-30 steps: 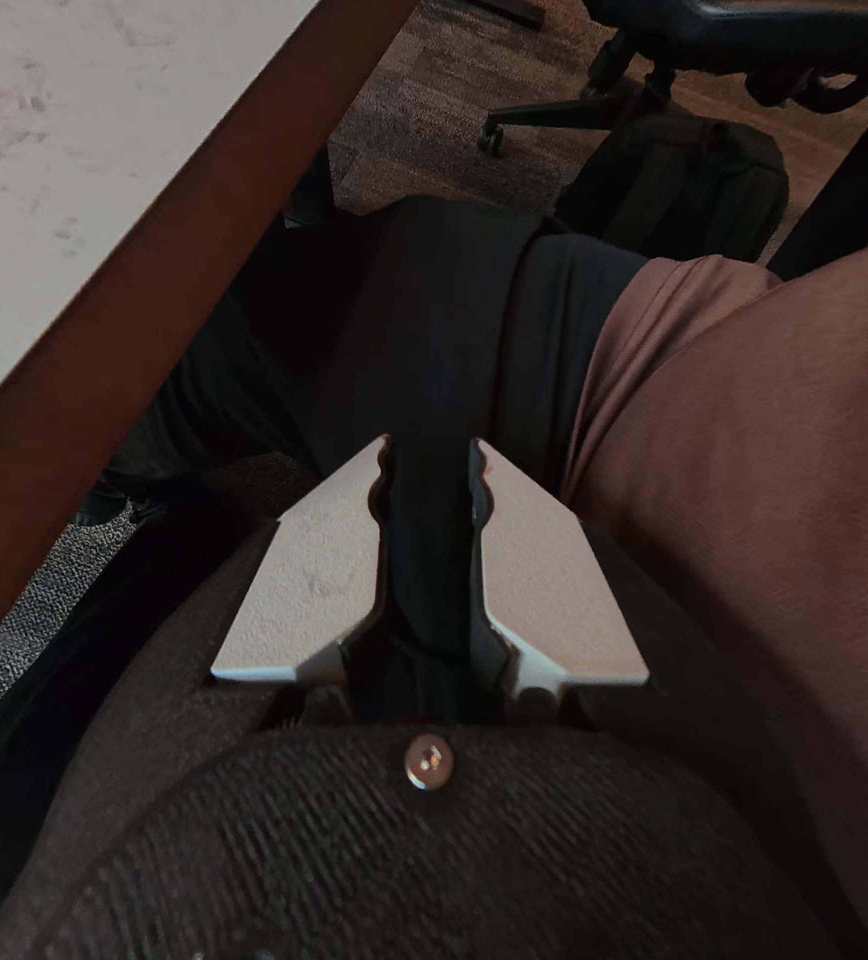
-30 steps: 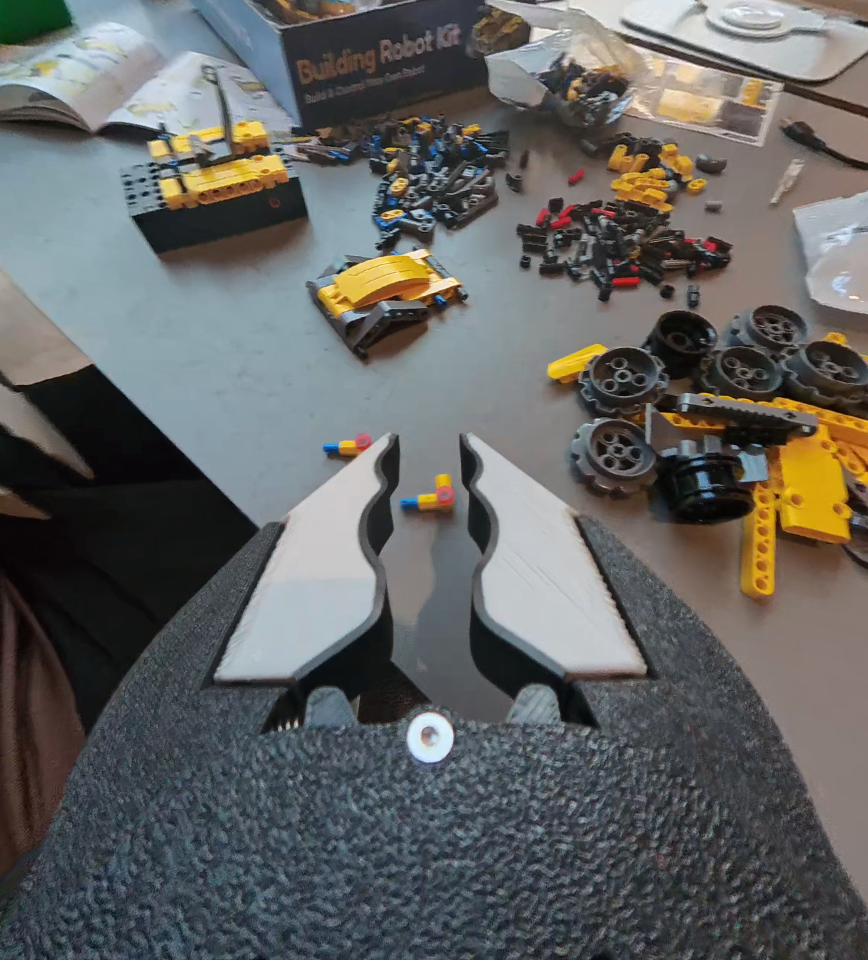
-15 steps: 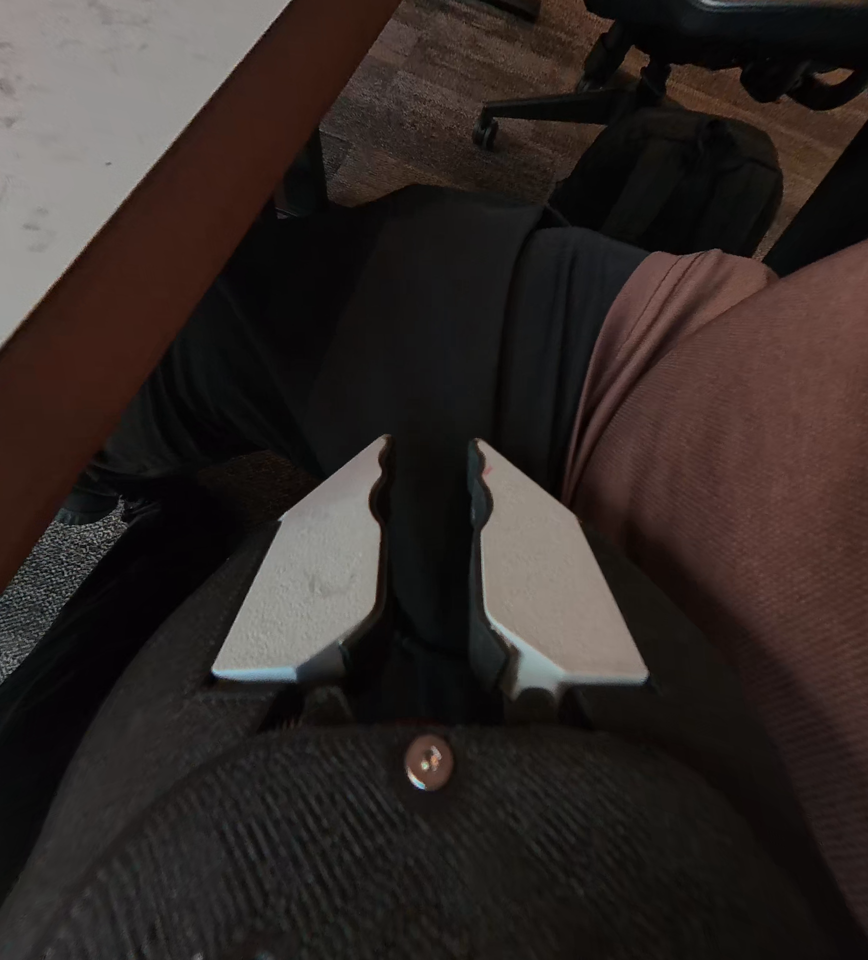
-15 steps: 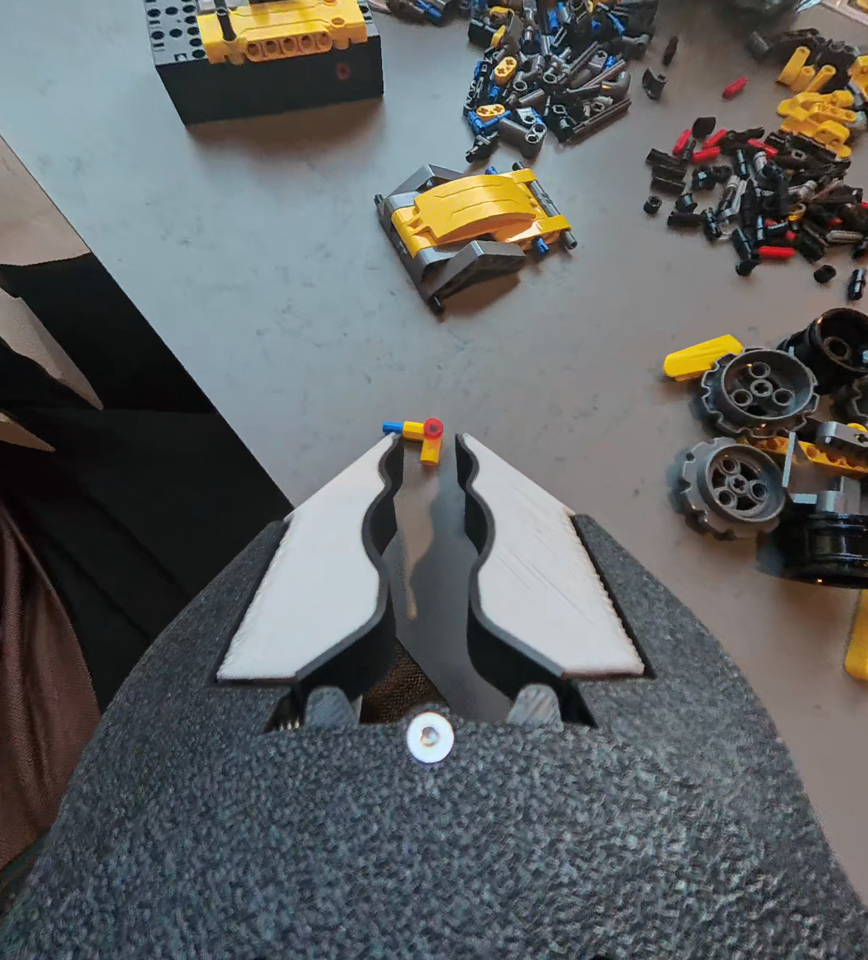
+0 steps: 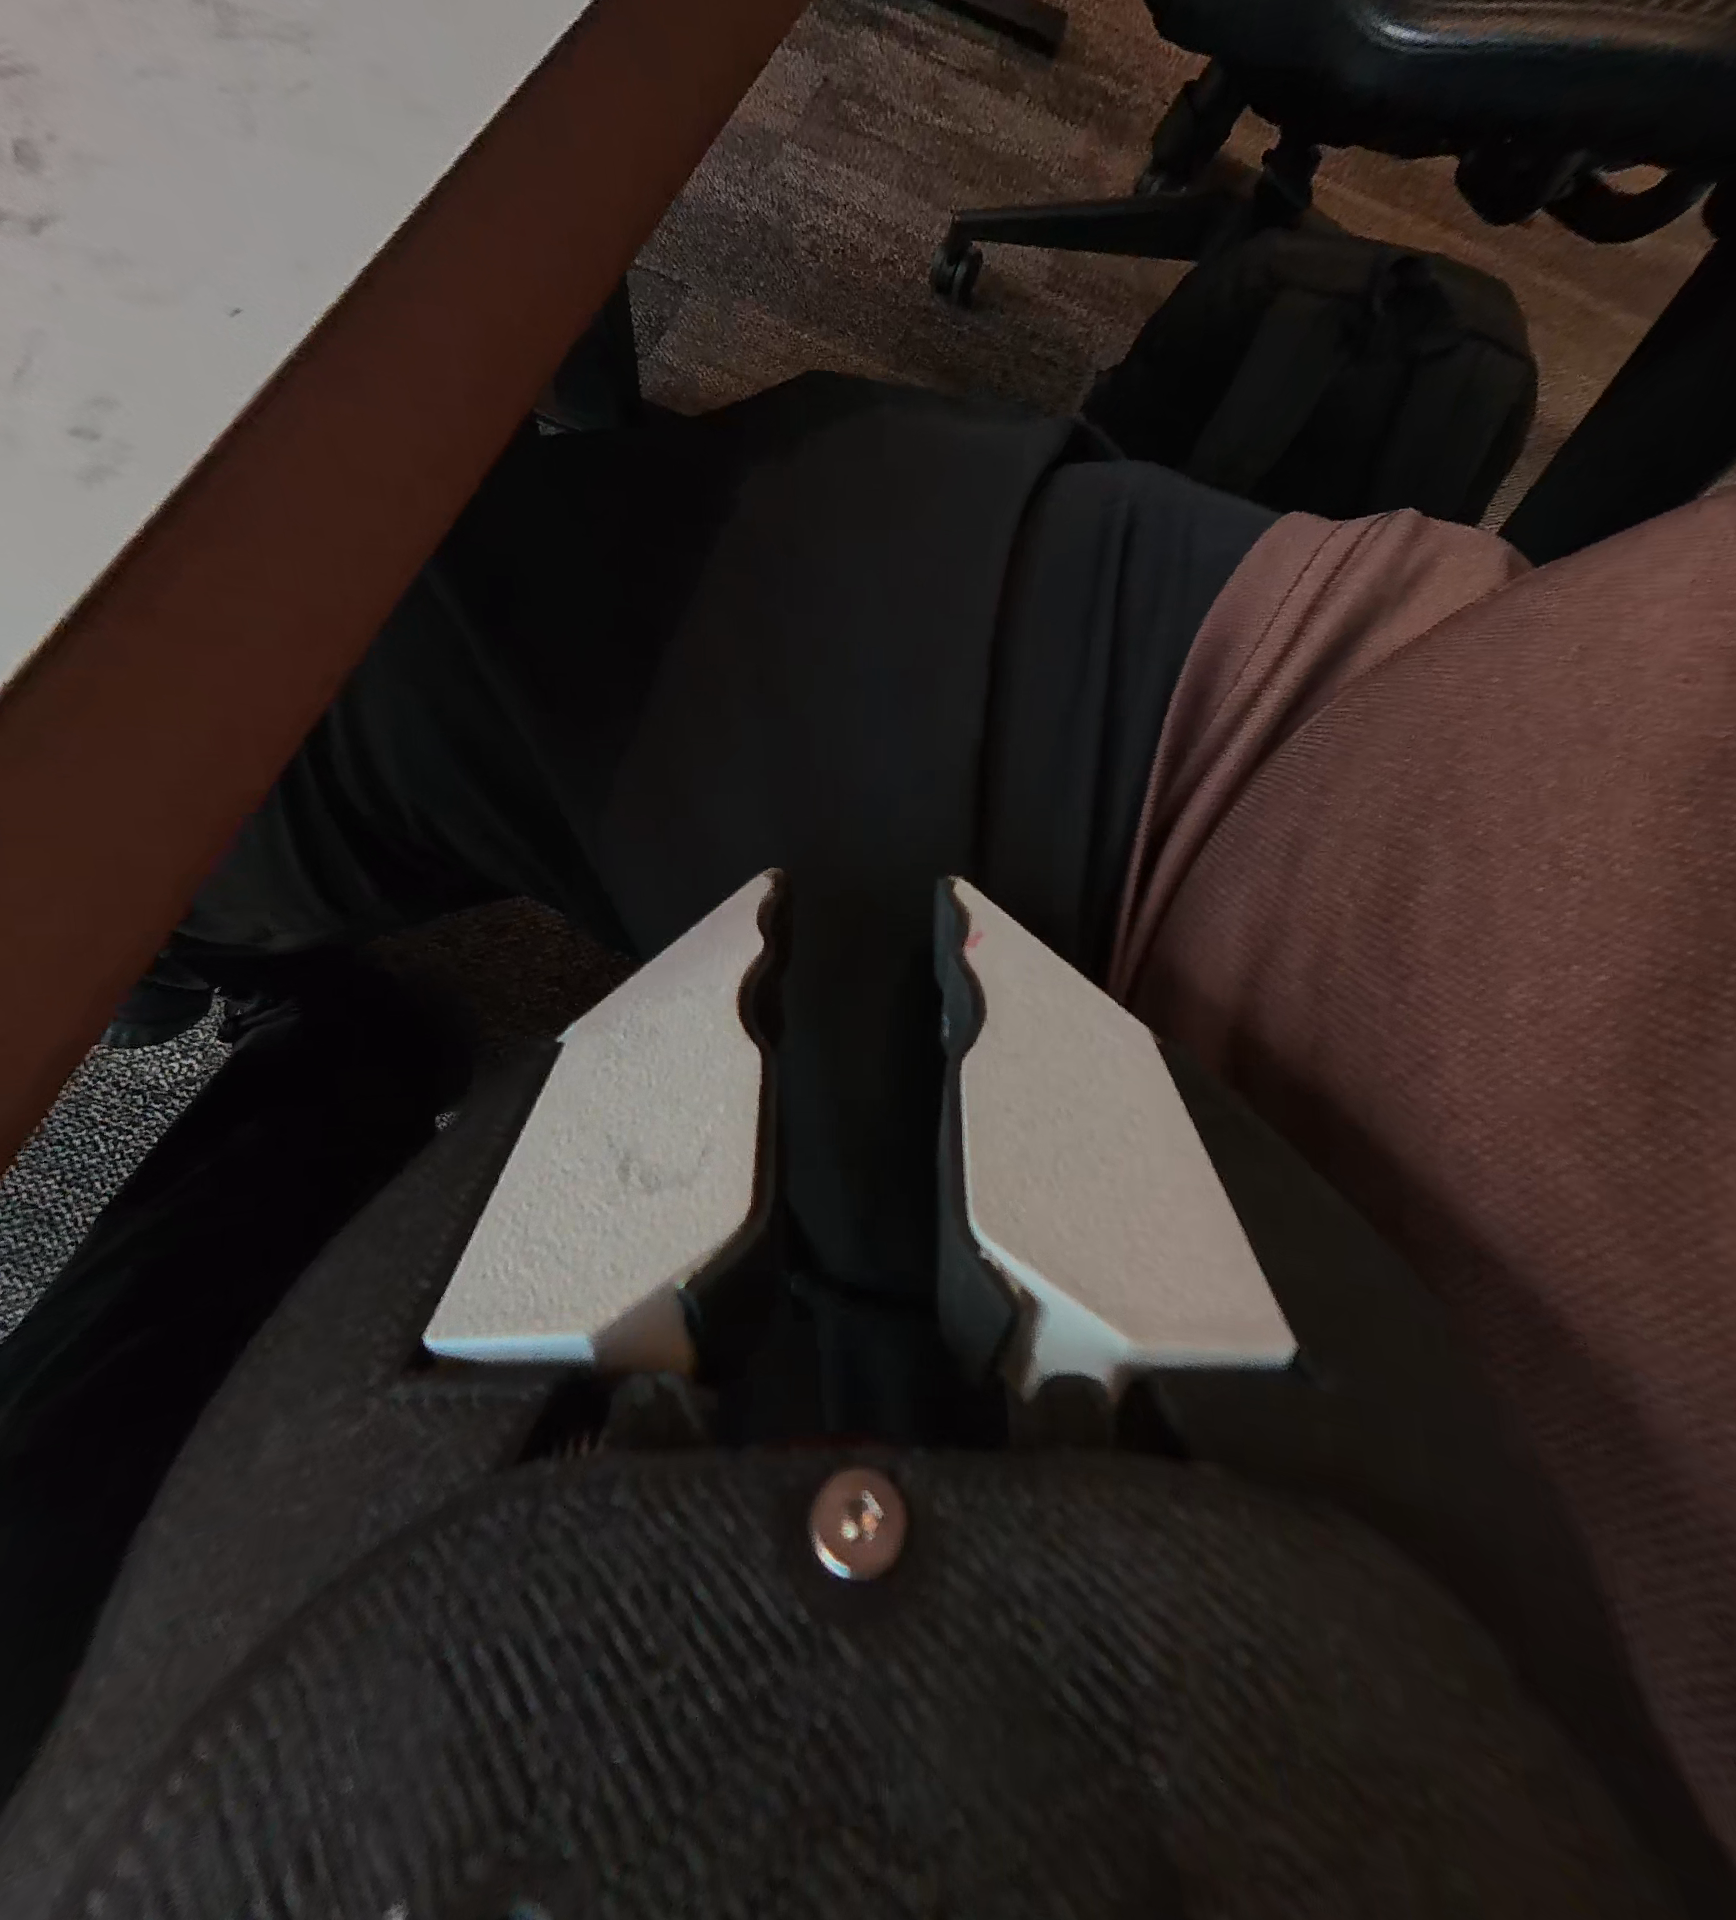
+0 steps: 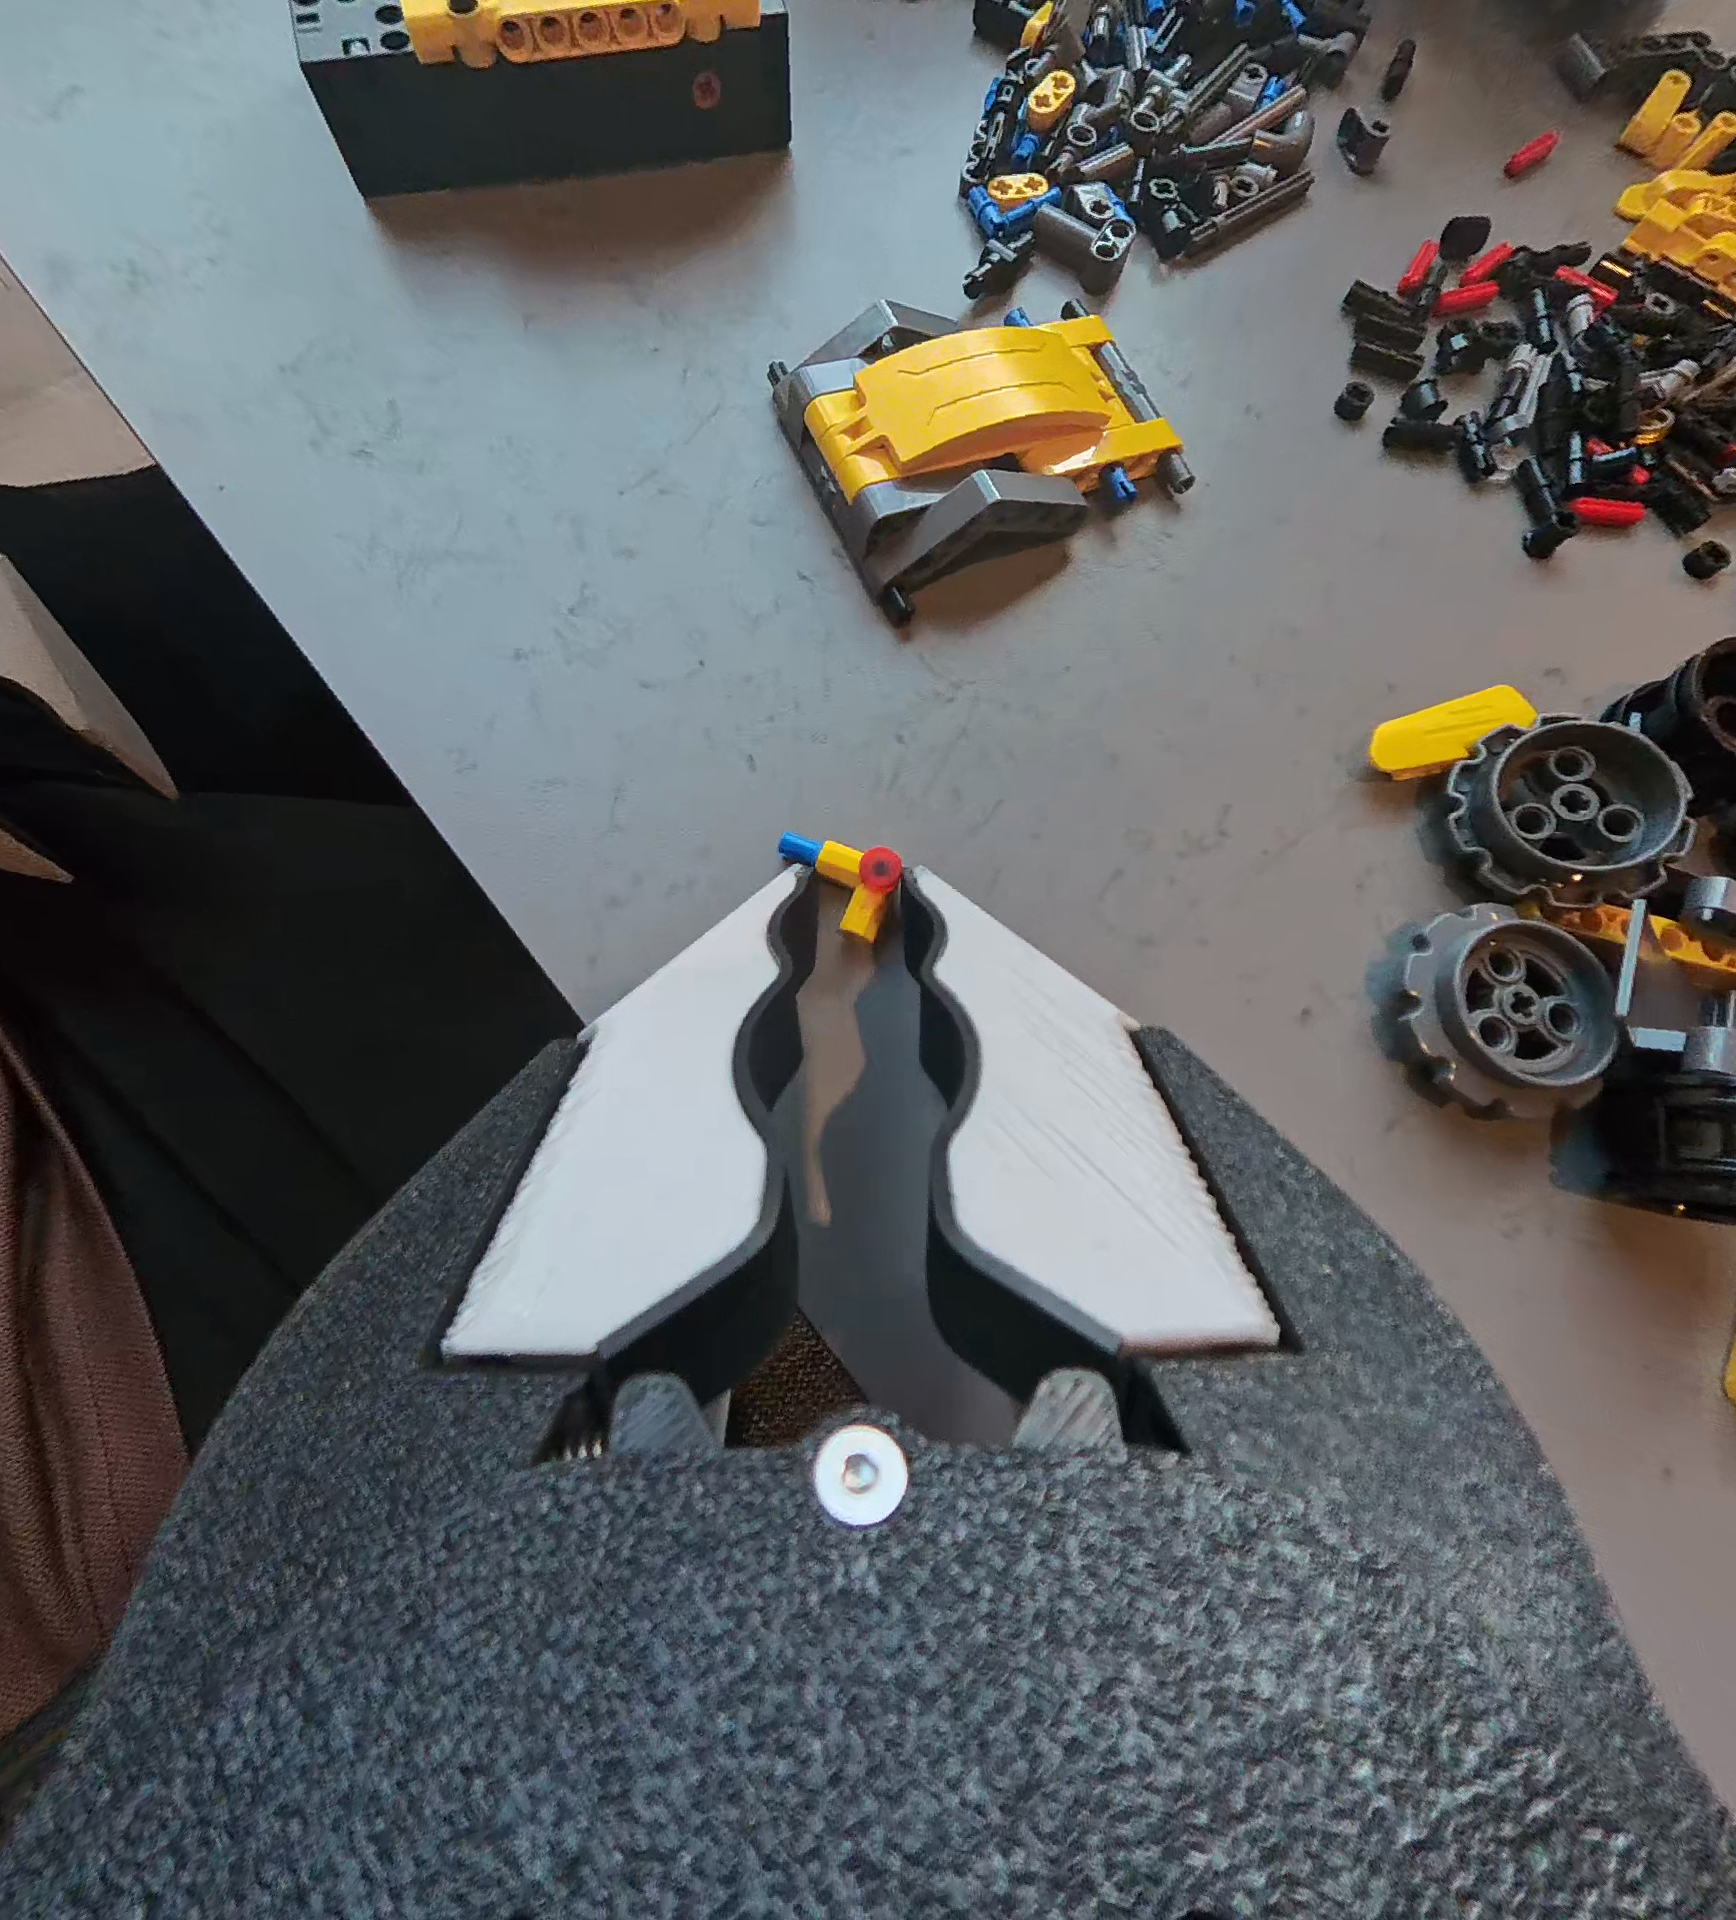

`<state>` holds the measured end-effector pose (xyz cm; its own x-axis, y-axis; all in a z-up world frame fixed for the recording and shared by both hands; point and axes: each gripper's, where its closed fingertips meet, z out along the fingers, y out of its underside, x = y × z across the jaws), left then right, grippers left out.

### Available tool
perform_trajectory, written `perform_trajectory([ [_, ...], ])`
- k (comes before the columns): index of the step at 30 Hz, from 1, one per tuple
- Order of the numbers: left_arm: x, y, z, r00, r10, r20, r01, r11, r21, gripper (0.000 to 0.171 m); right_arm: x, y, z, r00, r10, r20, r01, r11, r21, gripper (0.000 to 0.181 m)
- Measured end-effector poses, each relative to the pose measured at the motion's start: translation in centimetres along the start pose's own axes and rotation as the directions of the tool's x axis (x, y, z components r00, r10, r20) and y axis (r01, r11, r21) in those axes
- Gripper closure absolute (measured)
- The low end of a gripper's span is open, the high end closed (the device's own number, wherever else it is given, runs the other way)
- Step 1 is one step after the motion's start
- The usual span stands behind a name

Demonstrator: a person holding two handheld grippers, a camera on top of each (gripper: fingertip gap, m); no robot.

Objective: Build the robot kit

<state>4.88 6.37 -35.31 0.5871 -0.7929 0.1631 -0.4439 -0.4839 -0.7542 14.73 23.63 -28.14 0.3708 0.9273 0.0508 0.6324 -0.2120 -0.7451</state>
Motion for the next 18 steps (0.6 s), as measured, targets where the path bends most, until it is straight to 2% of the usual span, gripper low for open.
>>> perform_trajectory([
  [18,-0.1,1.0,1.0,1.000,-0.007,-0.005,0.007,0.999,-0.045,0.147,-0.8,0.8,-1.3,0.998,0.010,0.057,-0.009,1.000,-0.019,0.167],
])
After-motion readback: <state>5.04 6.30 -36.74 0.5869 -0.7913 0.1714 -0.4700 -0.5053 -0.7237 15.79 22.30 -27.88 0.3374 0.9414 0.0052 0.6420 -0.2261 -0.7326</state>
